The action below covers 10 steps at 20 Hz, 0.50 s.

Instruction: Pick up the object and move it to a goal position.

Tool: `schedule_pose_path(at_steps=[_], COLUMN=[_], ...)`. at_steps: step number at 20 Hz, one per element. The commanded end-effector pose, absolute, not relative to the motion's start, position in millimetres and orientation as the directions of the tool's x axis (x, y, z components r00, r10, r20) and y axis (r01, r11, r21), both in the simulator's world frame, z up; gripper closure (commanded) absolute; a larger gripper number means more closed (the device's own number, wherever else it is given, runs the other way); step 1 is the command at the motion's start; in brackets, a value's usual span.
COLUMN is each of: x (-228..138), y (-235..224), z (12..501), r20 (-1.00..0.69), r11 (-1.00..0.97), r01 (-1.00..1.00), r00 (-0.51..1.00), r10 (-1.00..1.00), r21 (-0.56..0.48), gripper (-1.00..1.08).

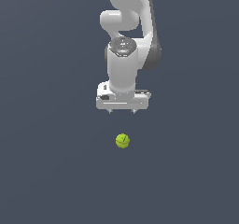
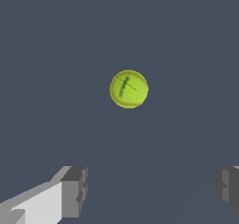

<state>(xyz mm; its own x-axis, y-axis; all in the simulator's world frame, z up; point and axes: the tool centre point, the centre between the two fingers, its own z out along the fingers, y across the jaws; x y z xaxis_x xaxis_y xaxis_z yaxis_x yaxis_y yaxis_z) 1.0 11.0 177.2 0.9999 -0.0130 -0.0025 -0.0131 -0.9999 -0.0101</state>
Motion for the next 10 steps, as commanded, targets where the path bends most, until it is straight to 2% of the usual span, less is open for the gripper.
schedule_pose_path(at_steps=[1, 10], x=[6.0, 40.5], y=[11.3, 12.8], z=[172.4, 137.3], r20=[-0.003, -0.002], r11=[-1.0, -0.994], r01=[-0.025, -0.113], r00=[1.0, 0.994], r10=[-0.025, -0.113], r21=[-0.01, -0.007], gripper=[-0.92, -0.92])
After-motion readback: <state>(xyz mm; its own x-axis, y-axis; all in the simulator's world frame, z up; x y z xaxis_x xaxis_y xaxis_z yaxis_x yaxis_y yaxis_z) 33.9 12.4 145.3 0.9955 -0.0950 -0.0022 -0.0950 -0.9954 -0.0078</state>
